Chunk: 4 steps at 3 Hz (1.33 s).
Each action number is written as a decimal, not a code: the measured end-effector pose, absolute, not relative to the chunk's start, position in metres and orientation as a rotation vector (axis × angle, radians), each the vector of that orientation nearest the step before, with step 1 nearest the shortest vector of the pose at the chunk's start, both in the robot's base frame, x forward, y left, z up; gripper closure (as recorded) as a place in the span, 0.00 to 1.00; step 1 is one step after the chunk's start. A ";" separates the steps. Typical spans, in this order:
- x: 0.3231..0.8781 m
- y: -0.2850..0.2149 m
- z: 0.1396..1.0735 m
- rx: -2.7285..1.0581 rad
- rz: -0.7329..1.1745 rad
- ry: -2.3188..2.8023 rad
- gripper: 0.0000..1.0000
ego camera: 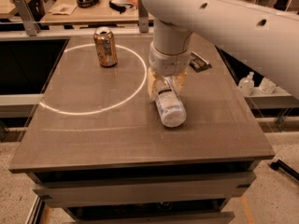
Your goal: Place blue plastic bottle upright
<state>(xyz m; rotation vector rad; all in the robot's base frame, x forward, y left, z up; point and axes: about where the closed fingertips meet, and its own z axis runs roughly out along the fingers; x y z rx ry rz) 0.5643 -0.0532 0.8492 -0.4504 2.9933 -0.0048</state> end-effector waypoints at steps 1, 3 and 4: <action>0.563 -0.055 0.849 -0.490 0.005 2.977 0.87; 0.597 -0.014 0.926 -0.650 0.655 2.501 1.00; 0.612 -0.011 0.962 -0.662 0.957 2.251 1.00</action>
Offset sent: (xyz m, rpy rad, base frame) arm 0.0020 0.0337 0.1045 0.4880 -0.3292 0.4194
